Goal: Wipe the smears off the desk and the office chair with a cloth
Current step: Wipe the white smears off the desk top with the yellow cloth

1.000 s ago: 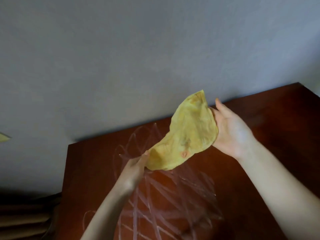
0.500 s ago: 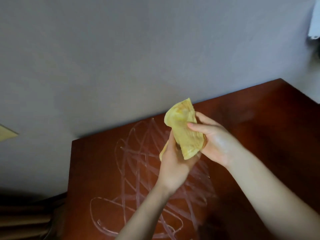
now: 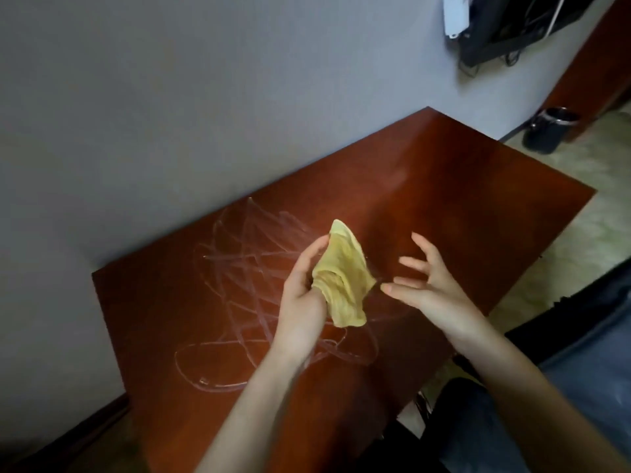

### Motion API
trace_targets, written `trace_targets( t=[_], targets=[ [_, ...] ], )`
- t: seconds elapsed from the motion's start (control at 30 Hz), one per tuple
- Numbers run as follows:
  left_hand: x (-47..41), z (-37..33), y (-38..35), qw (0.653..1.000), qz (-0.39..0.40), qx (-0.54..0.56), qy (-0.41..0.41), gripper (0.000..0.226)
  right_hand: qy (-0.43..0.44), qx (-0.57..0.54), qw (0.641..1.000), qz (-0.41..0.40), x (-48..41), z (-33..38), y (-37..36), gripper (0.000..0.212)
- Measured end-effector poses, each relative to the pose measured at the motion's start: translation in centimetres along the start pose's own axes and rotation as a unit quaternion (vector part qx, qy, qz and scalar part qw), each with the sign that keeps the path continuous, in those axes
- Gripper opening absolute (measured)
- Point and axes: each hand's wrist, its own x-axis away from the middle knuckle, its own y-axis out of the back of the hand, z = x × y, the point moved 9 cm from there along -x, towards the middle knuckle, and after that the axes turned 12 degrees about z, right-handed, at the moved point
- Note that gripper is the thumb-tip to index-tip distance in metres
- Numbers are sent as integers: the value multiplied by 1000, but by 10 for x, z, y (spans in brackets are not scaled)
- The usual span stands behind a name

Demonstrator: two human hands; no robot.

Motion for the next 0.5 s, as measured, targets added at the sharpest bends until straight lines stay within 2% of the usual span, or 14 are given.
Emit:
trace_targets(
  t=[0.07,0.2,0.27,0.37,0.4,0.5],
  targets=[
    [5,5,-9,998,55,10,30,45,26,33,999,-21,17,-2,9,83],
    [18,23,-35,970,164,131,121,45,102,46,993,48,40,-2,-4,79],
    [25,30,-46,955,189,178,147,48,115,61,990,43,46,-9,-10,83],
    [31,45,-46,950,180,194,168,46,183,209,960,-39,57,-11,-20,80],
    [32,52,-45,949,168,199,178,44,200,229,952,-43,60,-16,-25,78],
    [35,65,-46,943,136,227,205,46,196,175,965,25,57,-40,-45,81]
  ],
)
